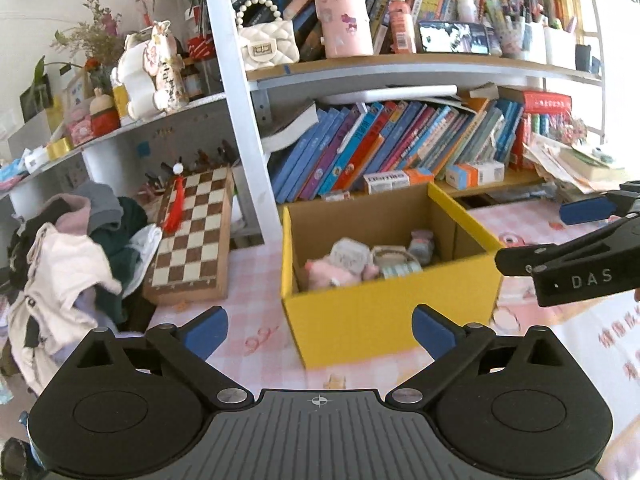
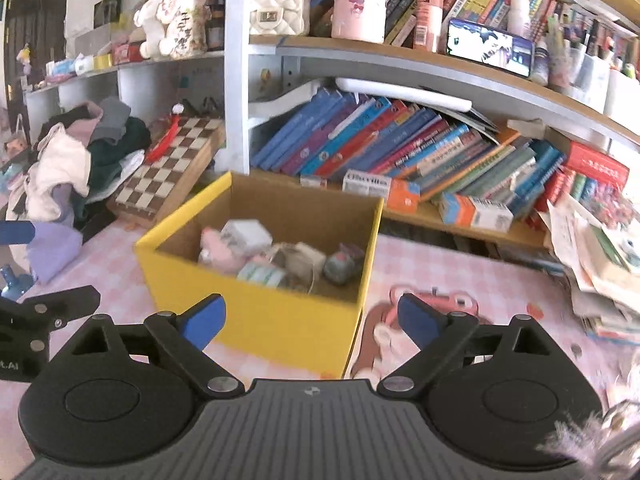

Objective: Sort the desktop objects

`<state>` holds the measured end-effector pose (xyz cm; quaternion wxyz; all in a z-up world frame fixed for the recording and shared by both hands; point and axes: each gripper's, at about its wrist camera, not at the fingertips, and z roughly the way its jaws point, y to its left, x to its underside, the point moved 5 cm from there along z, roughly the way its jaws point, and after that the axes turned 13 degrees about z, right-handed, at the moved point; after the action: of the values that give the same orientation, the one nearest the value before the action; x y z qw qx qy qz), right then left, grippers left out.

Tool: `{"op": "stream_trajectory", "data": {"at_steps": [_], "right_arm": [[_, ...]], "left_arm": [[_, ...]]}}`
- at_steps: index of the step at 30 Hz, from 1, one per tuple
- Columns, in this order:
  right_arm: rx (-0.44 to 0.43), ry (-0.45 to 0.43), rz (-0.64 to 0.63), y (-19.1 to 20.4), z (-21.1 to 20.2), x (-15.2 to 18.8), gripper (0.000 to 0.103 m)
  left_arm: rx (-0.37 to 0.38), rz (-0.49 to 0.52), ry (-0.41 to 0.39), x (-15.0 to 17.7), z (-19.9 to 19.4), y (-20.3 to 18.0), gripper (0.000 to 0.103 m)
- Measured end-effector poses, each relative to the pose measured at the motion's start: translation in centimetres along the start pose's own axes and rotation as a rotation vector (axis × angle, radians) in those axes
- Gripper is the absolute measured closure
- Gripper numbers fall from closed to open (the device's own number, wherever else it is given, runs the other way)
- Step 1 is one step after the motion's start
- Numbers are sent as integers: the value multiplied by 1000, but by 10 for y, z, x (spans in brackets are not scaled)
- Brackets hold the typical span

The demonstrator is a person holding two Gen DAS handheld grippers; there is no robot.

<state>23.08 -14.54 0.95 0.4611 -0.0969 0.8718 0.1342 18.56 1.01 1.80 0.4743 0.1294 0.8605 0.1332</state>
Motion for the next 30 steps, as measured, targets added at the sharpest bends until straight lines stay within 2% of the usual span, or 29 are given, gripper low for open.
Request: {"op": "stream_trajectory", "data": {"at_steps": [16, 25, 30], "right_arm": [[128, -37, 104, 26, -86, 95, 0], [171, -23, 129, 37, -106, 133, 0], [147, 14, 90, 50, -105, 143, 0]], "left_arm": [[-11, -33, 27, 67, -67, -11, 1], [-22, -33, 22, 87, -84, -18, 0], [-22, -34, 37, 95, -86, -20, 0]]}}
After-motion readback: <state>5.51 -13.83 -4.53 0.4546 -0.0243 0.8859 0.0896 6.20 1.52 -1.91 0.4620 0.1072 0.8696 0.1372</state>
